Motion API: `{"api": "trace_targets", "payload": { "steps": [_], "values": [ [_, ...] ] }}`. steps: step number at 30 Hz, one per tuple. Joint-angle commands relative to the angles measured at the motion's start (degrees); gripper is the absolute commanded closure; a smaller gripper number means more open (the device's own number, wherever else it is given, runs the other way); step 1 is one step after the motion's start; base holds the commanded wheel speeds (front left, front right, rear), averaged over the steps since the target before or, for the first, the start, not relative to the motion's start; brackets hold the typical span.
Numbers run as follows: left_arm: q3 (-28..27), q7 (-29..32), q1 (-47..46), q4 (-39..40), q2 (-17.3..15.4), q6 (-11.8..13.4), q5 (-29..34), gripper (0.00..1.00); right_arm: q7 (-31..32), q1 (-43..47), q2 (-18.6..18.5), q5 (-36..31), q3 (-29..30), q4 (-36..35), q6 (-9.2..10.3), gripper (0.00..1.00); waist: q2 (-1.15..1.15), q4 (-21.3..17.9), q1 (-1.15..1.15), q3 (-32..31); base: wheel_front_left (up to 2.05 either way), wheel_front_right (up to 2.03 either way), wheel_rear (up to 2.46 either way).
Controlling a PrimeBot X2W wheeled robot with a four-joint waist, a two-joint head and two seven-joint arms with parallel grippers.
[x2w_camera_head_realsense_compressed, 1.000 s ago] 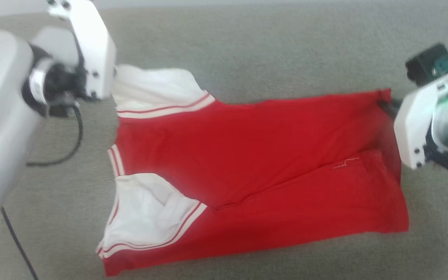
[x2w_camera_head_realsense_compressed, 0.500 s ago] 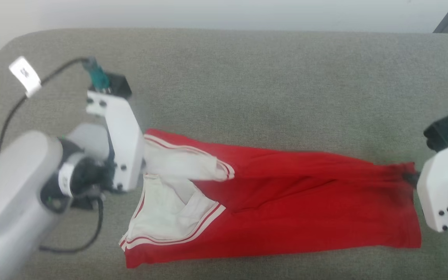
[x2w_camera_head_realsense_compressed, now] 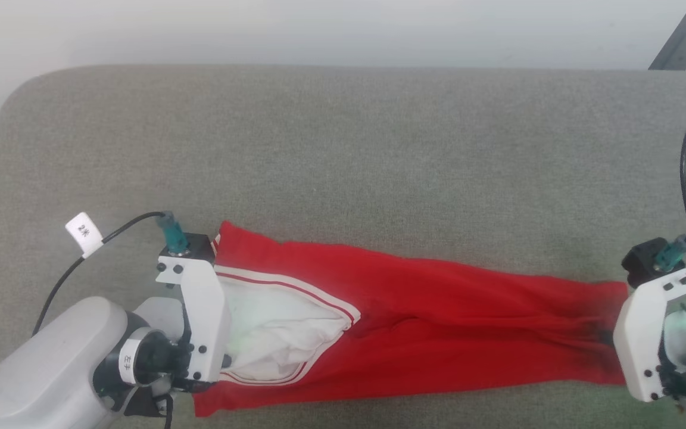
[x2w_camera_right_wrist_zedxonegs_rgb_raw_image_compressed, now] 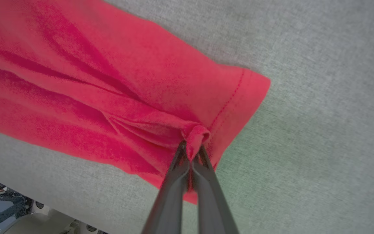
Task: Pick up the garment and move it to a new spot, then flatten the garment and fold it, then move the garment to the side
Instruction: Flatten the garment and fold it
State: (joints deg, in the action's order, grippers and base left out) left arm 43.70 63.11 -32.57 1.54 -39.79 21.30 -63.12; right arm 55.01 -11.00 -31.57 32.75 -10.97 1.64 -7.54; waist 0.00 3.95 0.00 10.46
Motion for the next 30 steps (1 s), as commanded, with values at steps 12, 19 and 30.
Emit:
{"api": "trace_targets", "payload": {
  "steps": [12,19,30],
  "values": [
    [-3.0,-13.1,5.6,-4.9,1.9,-5.1,0.5,0.0,-5.9,-0.2,3.4,-1.3,-1.4,3.8,0.1,0.0,0.0,0.0,0.0,-6.3,0.0,0.0,0.0],
    [-4.7,-25.9,10.9,-4.7,1.1,-8.5,3.9,0.0,-8.6,2.0,5.4,-2.3,2.2,5.2,0.1,0.0,0.0,0.2,0.0,-10.2,0.0,0.0,0.0],
    [-9.8,-49.7,19.6,-4.9,0.8,-11.0,8.9,0.0,-12.1,3.2,7.7,-5.7,9.7,10.6,0.1,0.0,0.0,1.1,0.0,-12.1,0.0,0.0,0.0]
  ]
}}
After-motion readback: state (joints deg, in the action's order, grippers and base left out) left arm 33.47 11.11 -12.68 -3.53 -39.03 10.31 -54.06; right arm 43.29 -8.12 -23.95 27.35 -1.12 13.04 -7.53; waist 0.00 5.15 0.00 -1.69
